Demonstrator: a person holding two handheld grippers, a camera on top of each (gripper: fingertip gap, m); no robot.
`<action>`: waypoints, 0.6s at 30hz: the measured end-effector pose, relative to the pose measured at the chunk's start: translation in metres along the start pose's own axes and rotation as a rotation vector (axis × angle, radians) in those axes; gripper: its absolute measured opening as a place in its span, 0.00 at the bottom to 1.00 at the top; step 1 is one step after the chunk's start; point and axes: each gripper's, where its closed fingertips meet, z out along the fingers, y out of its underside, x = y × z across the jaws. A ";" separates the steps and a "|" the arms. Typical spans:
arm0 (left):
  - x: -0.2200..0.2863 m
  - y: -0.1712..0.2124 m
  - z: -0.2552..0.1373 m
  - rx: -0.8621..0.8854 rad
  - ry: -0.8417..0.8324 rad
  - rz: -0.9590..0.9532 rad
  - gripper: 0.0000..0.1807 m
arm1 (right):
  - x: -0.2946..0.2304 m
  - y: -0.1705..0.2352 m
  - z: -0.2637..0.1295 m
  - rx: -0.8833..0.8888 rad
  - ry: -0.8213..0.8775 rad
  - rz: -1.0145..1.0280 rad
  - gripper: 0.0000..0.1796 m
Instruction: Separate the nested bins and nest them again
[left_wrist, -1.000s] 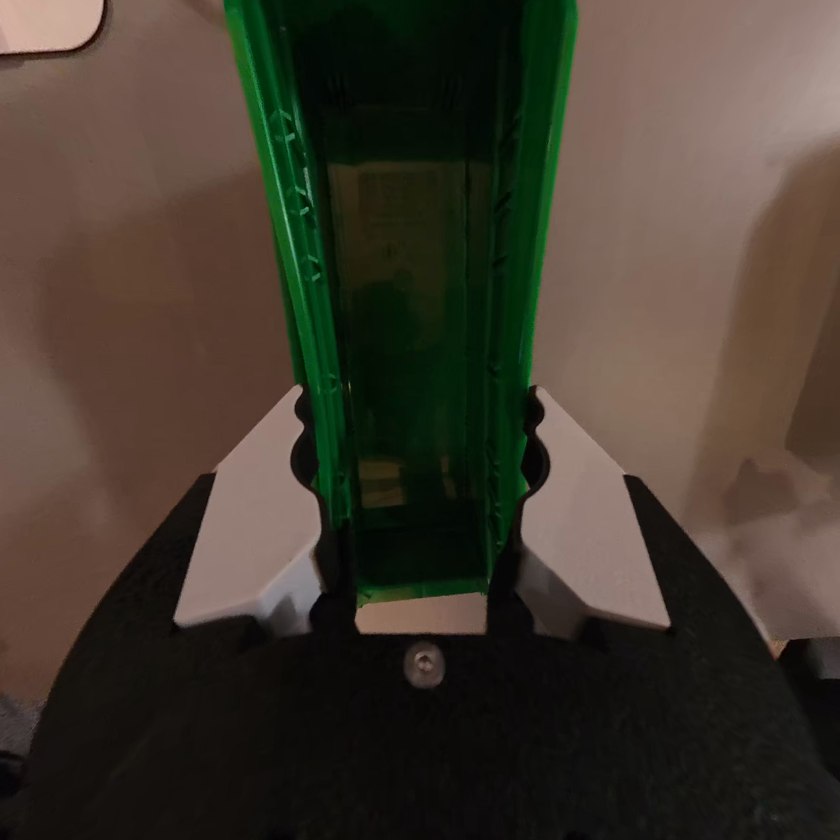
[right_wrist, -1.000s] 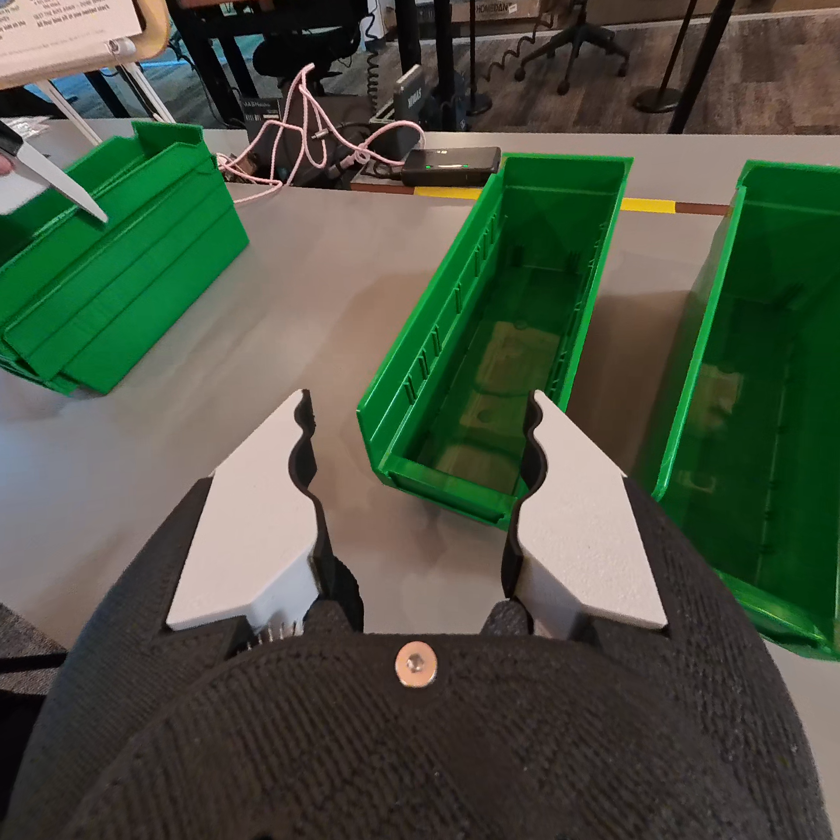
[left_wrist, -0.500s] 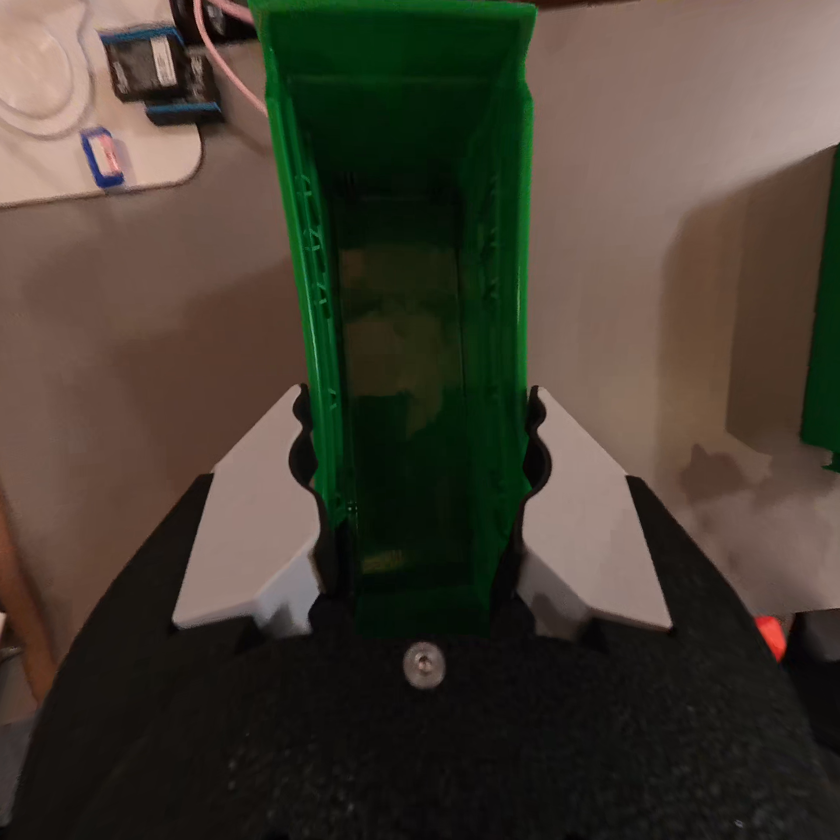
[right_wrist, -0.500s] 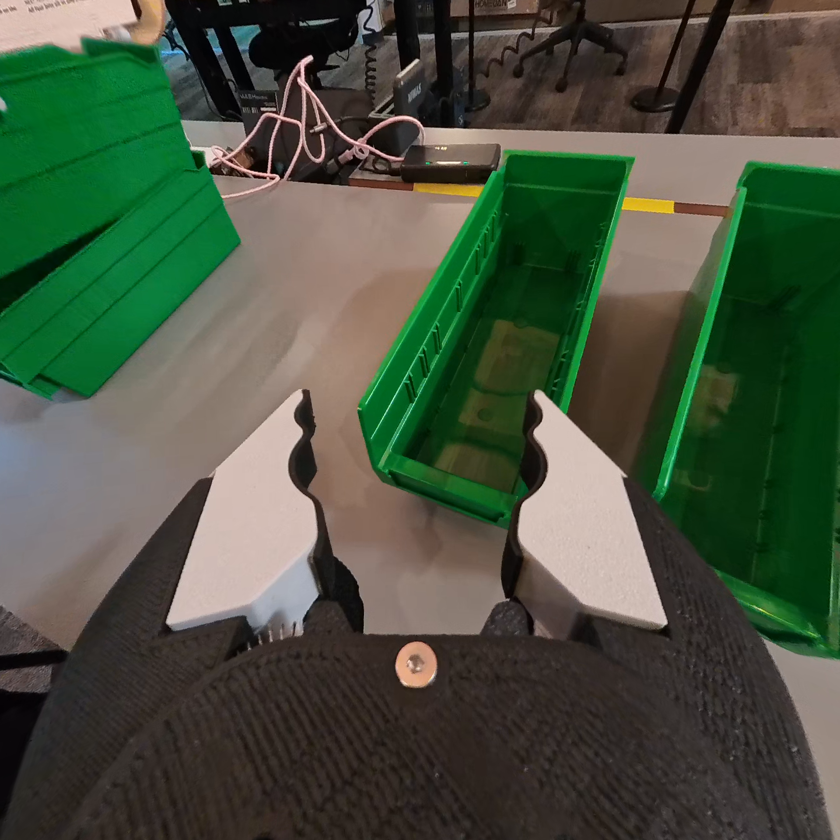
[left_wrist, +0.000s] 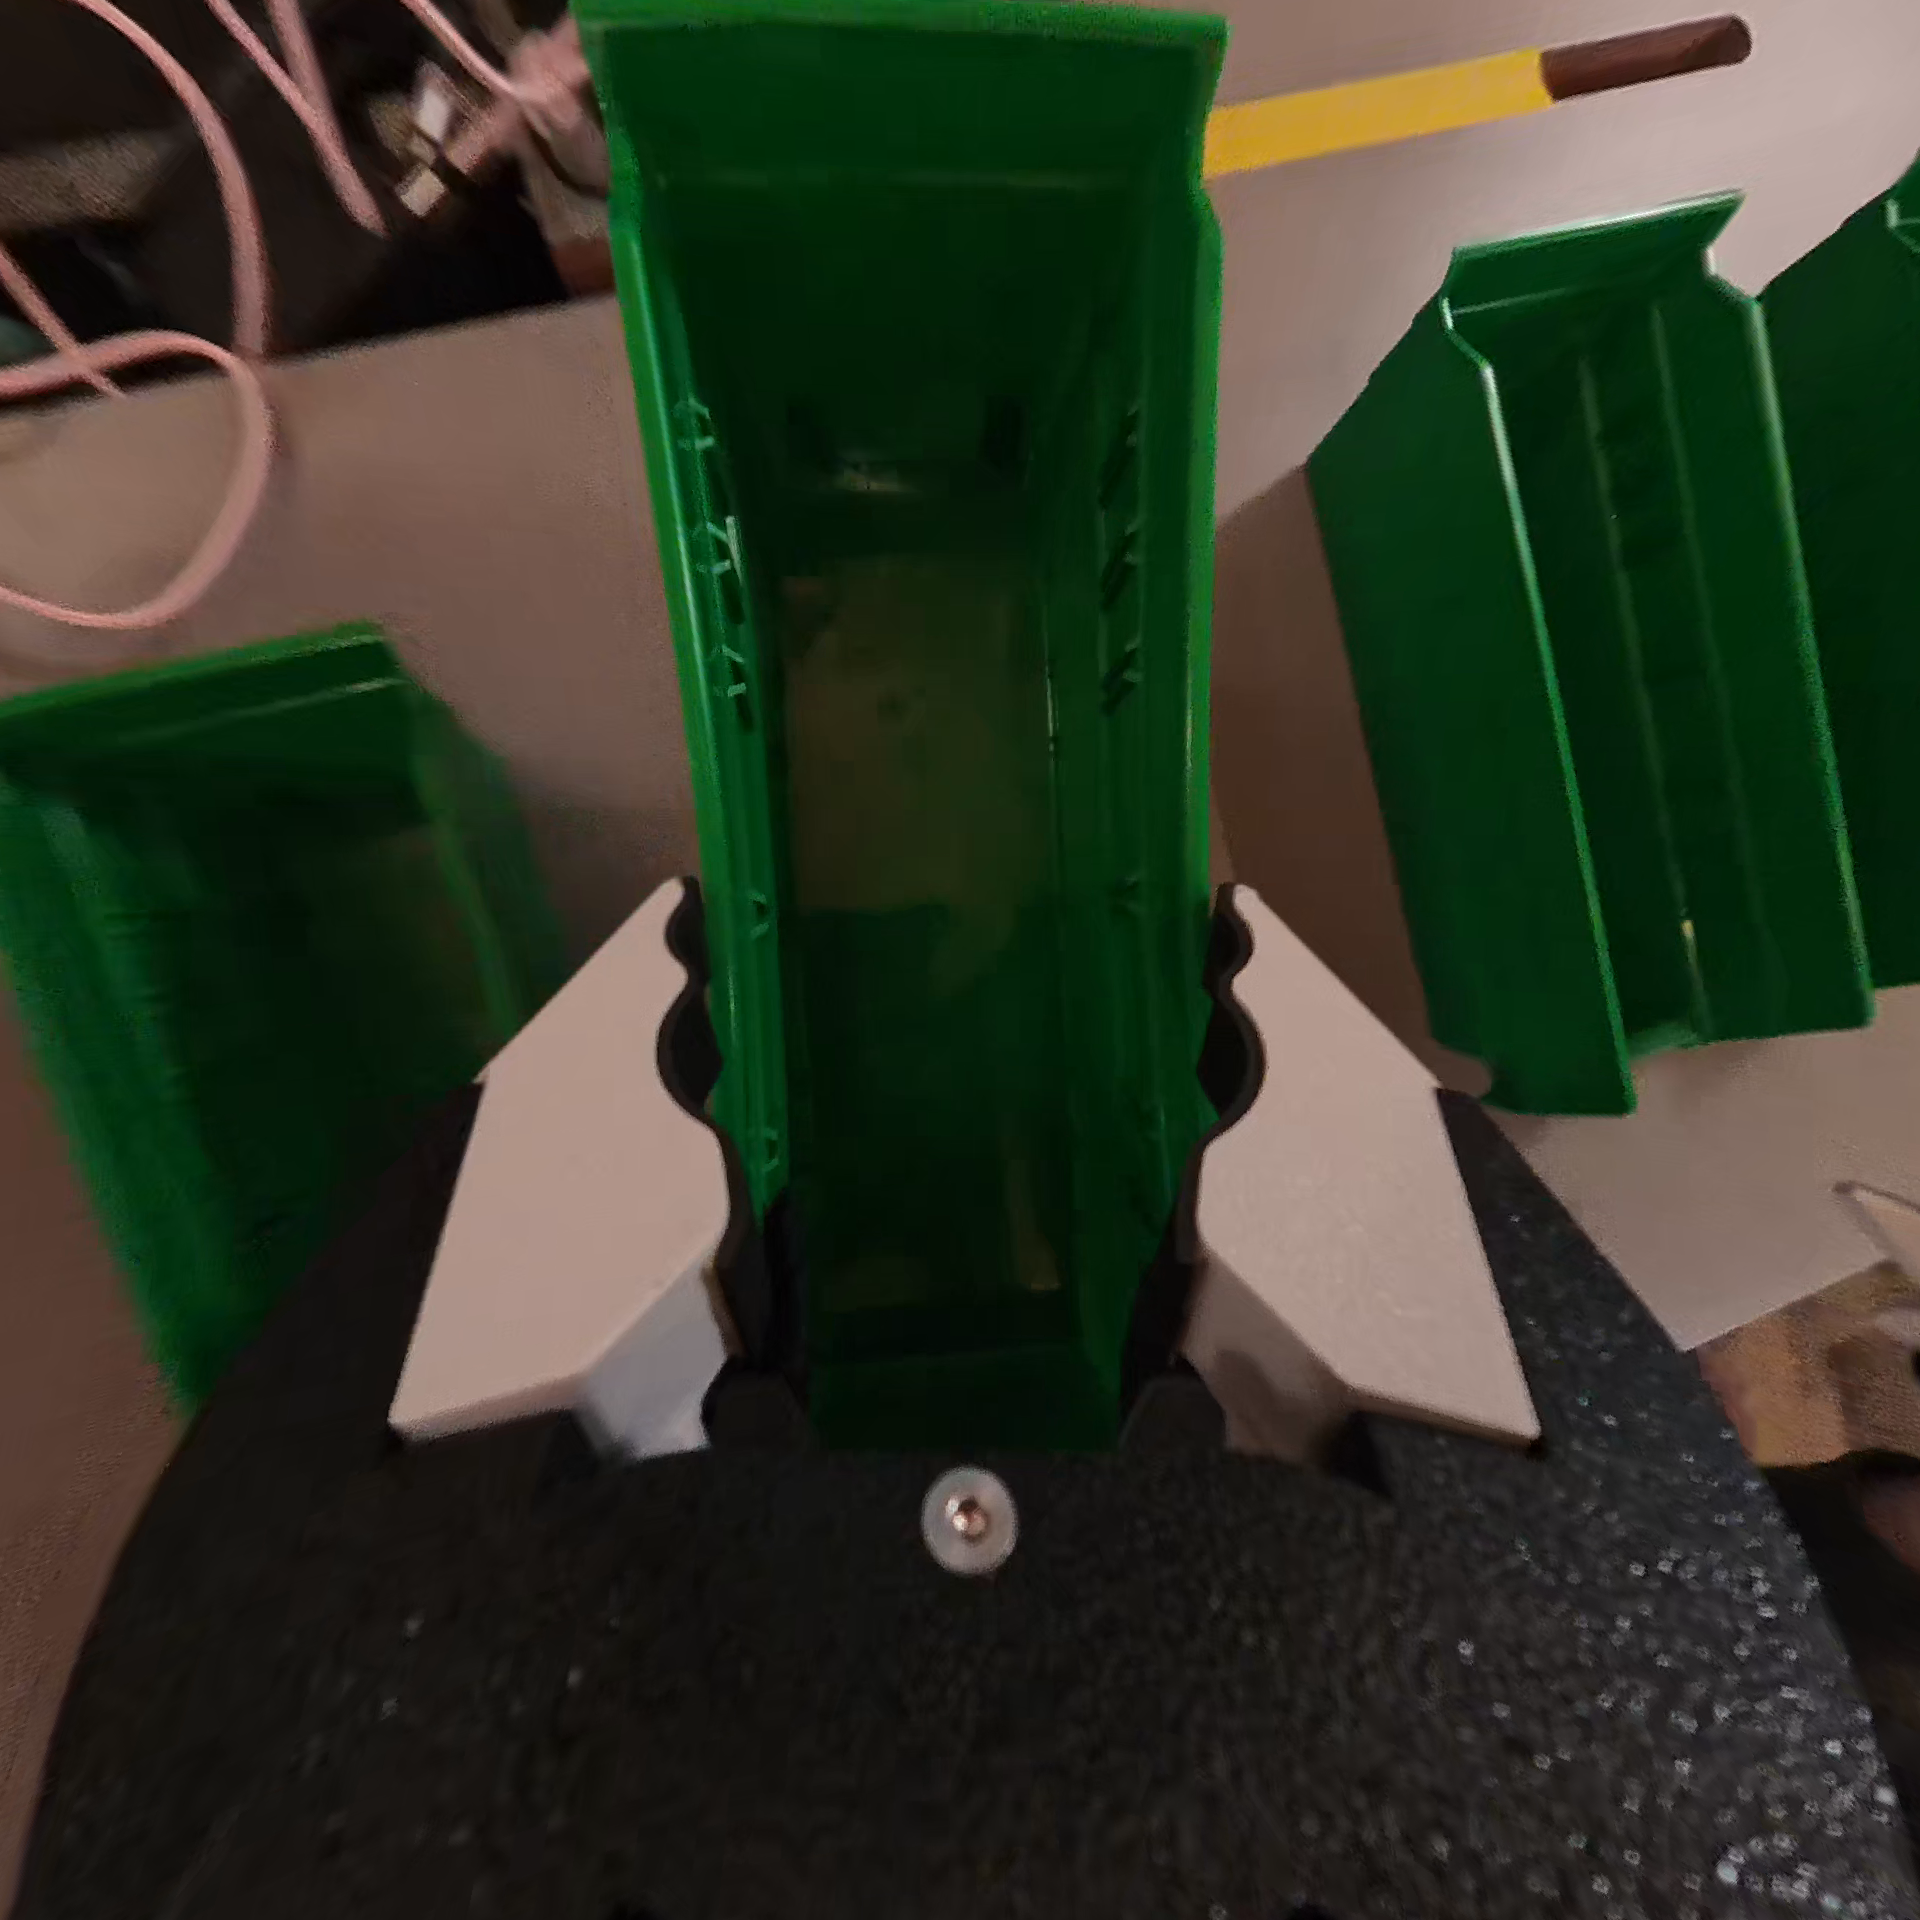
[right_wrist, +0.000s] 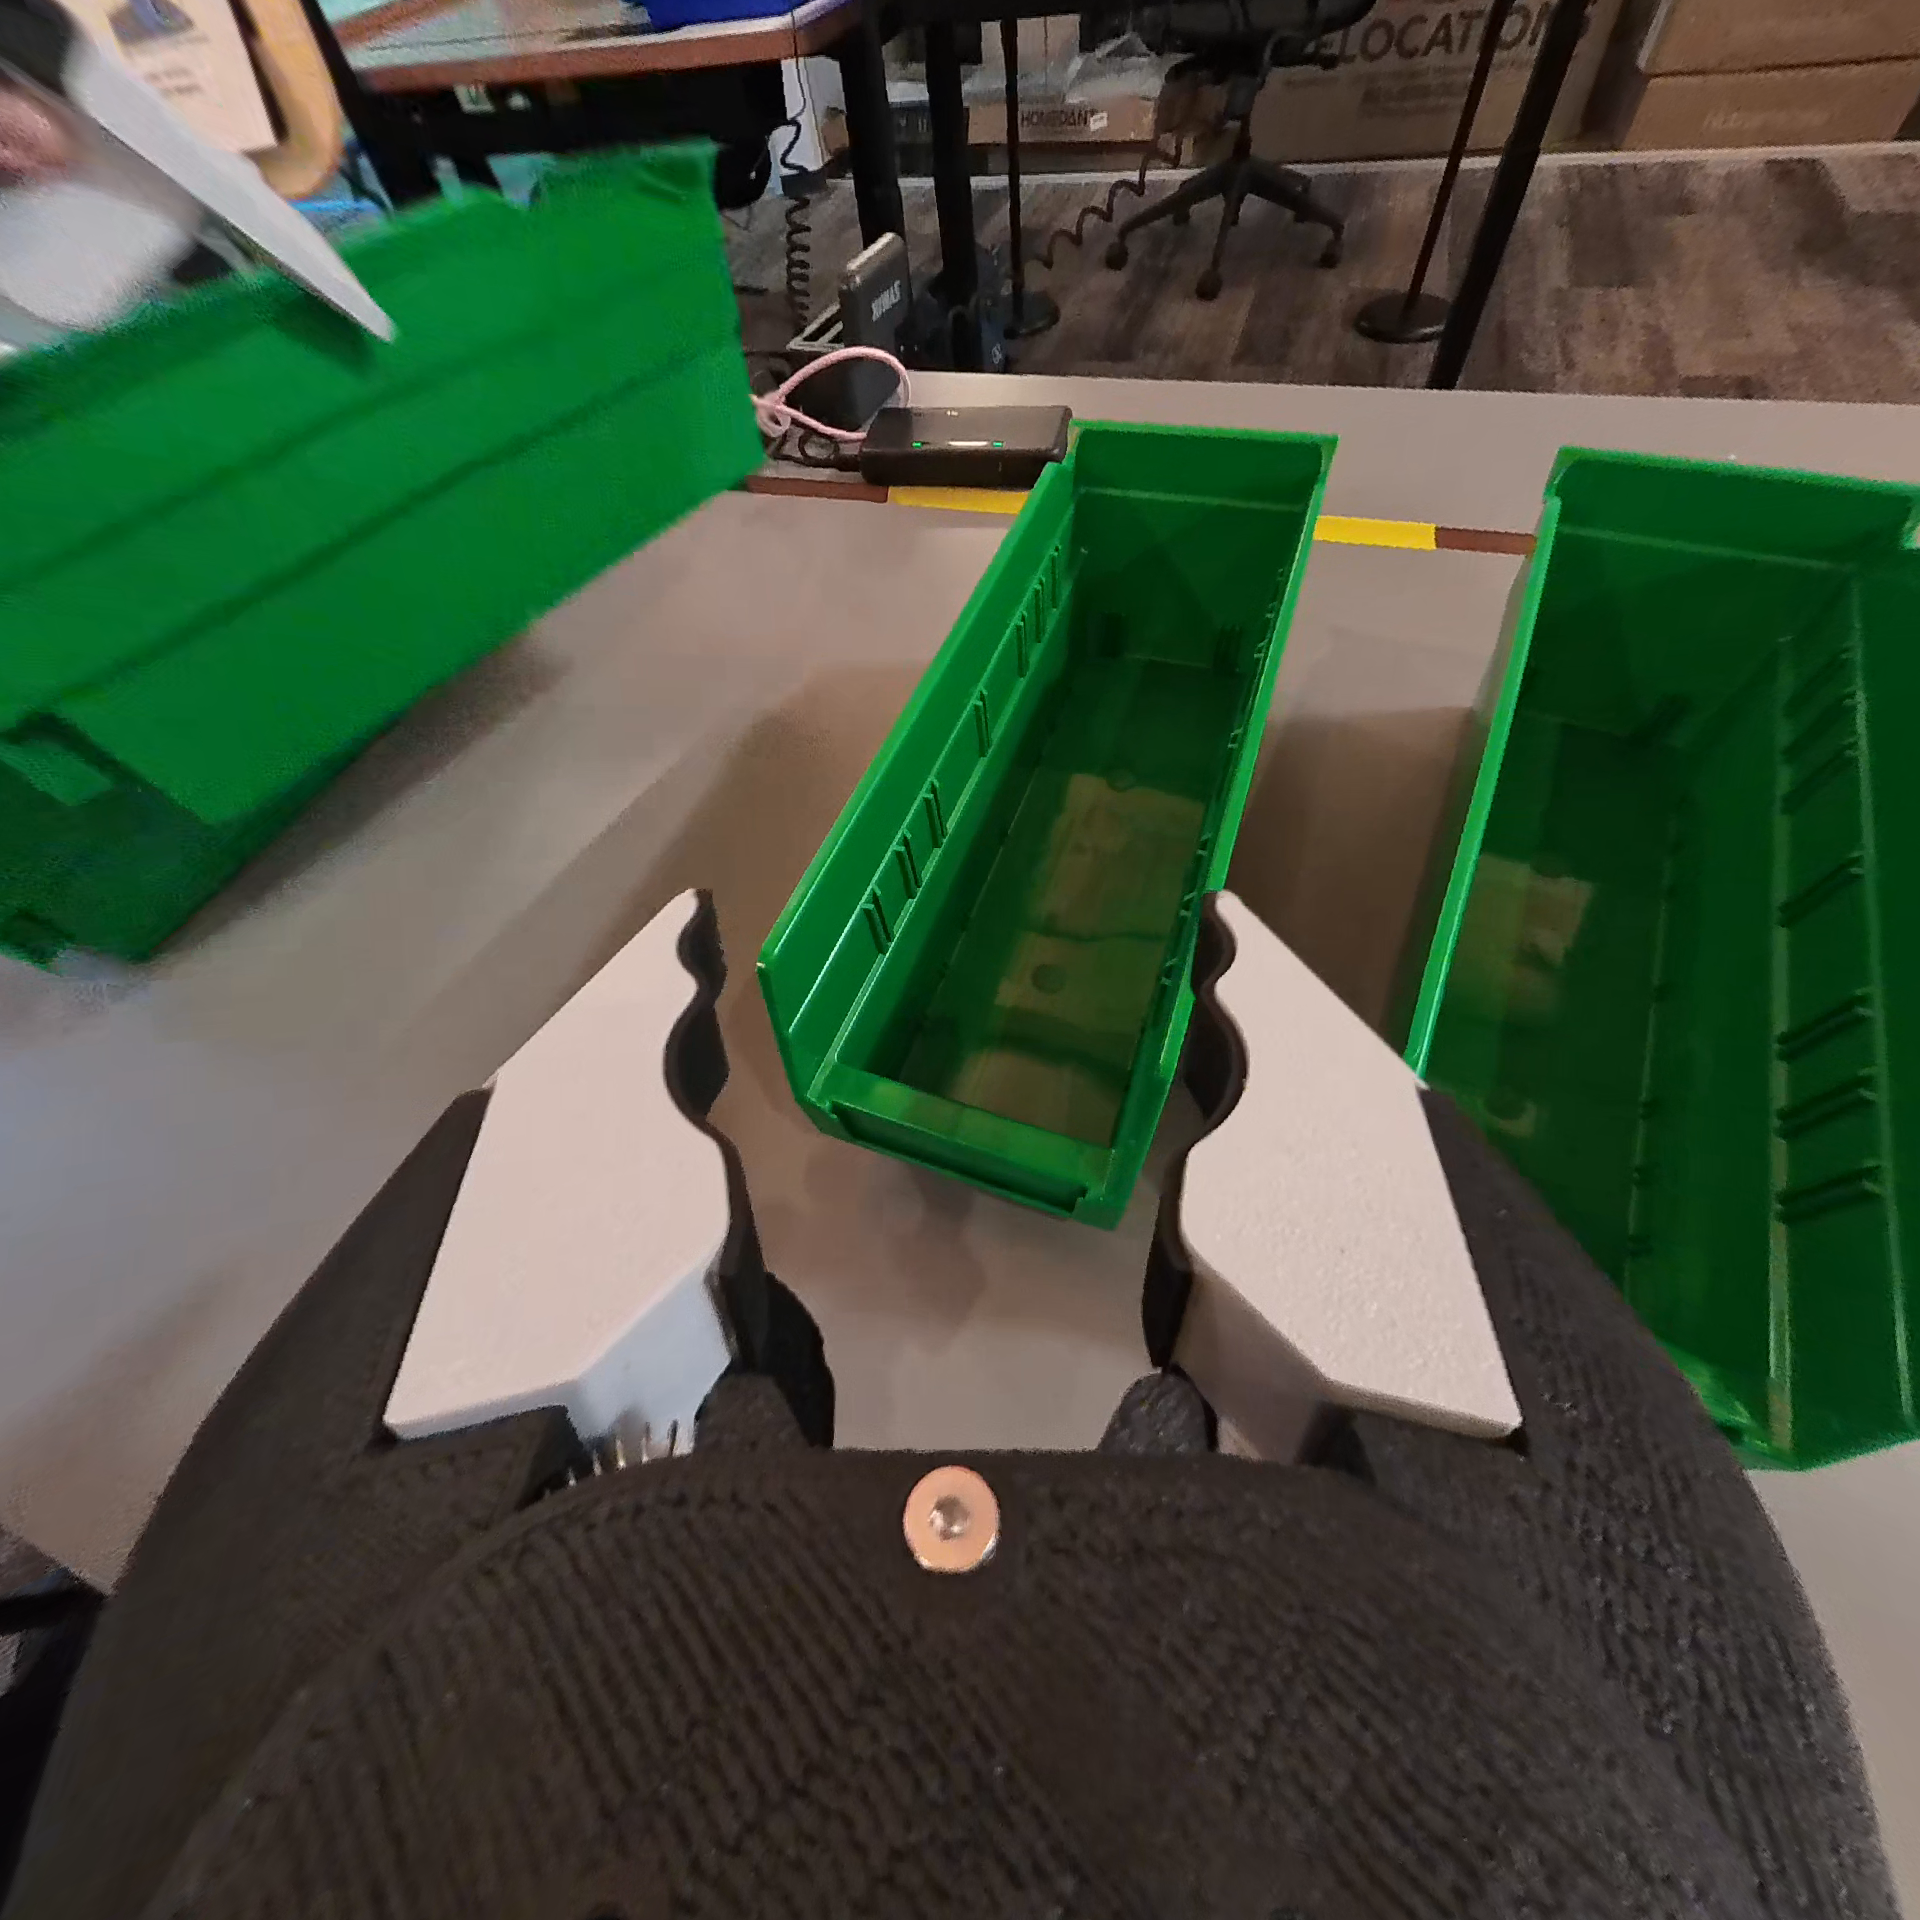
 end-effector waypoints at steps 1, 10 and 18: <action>0.005 0.003 0.017 -0.013 0.019 -0.028 0.52 | 0.000 -0.001 0.000 0.004 0.003 -0.004 0.50; 0.023 0.029 0.101 -0.034 -0.060 0.014 0.65 | -0.021 -0.004 0.009 0.036 -0.008 -0.104 0.49; 0.023 0.070 0.011 0.287 0.121 0.197 0.81 | -0.092 -0.002 0.034 0.119 -0.091 -0.227 0.50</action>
